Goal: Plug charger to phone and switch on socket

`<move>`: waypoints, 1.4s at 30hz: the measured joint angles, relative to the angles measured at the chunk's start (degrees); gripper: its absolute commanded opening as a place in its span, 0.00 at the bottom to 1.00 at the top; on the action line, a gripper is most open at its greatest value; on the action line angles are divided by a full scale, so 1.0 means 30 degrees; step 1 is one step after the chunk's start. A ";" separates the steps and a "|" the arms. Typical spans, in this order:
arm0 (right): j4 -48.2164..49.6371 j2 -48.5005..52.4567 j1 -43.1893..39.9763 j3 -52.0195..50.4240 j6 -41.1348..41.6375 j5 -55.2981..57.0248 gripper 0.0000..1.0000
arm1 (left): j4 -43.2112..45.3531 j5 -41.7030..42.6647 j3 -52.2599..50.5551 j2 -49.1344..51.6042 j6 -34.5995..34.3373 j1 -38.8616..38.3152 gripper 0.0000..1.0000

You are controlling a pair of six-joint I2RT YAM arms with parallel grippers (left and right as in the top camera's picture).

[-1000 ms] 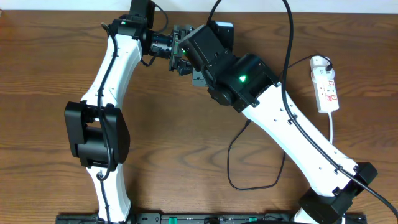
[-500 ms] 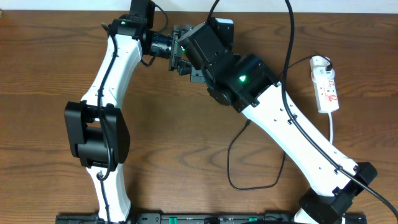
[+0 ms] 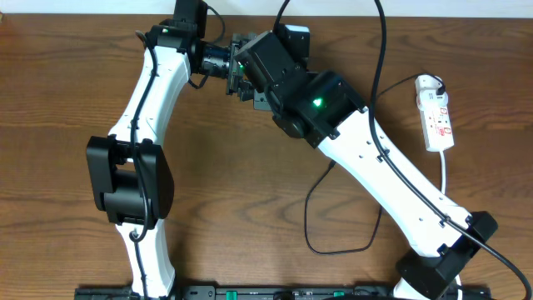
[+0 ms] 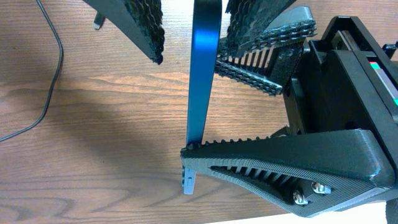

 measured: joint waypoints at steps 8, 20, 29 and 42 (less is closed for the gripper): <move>0.0138 0.0015 0.0000 0.0000 0.0007 0.0036 0.22 | 0.0000 0.0066 0.0000 0.0000 0.0000 0.0000 0.68; 0.0335 0.0015 0.0000 0.0000 0.0044 0.0102 0.01 | 0.0000 0.0073 0.0000 0.0000 -0.0007 0.0000 0.68; 0.0408 0.0015 -0.0007 0.0000 0.0233 0.0102 0.01 | 0.0007 0.0138 0.0000 0.0000 0.0000 0.0080 0.76; 0.1027 0.0153 -0.0423 -0.0007 0.4648 0.0109 0.02 | 0.0022 0.0284 0.0000 0.0000 -0.0066 0.0051 0.96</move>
